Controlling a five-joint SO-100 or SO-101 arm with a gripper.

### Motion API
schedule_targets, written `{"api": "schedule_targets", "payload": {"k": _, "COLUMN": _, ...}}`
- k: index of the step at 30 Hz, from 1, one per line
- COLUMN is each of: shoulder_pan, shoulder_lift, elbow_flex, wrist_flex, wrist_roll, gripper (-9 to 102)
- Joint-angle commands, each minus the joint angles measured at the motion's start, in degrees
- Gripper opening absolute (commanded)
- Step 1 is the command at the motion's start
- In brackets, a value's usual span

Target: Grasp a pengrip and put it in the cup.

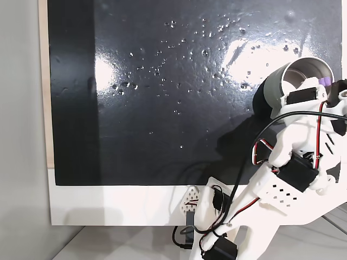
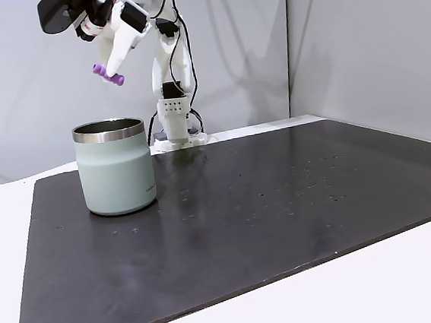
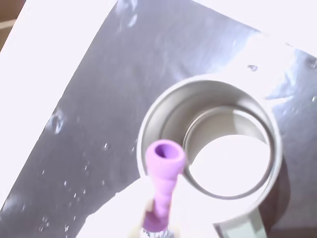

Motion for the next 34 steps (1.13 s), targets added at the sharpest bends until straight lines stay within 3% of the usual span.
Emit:
{"api": "schedule_targets", "payload": {"k": 1, "shoulder_pan": 1.4, "shoulder_lift": -0.7, "elbow_flex": 0.1, "wrist_flex": -6.0, "wrist_roll": -0.5, "gripper": 0}}
{"api": "schedule_targets", "payload": {"k": 9, "shoulder_pan": 2.7, "shoulder_lift": -0.9, "elbow_flex": 3.1, "wrist_flex": -9.0, "wrist_roll": 0.1, "gripper": 2}}
{"api": "schedule_targets", "payload": {"k": 13, "shoulder_pan": 2.7, "shoulder_lift": -0.9, "elbow_flex": 3.6, "wrist_flex": -8.9, "wrist_roll": 0.9, "gripper": 24}}
{"api": "schedule_targets", "payload": {"k": 16, "shoulder_pan": 2.9, "shoulder_lift": -1.1, "elbow_flex": 3.7, "wrist_flex": -8.9, "wrist_roll": 0.8, "gripper": 31}}
{"api": "schedule_targets", "payload": {"k": 34, "shoulder_pan": 3.6, "shoulder_lift": -0.8, "elbow_flex": 3.9, "wrist_flex": -9.0, "wrist_roll": 0.1, "gripper": 30}}
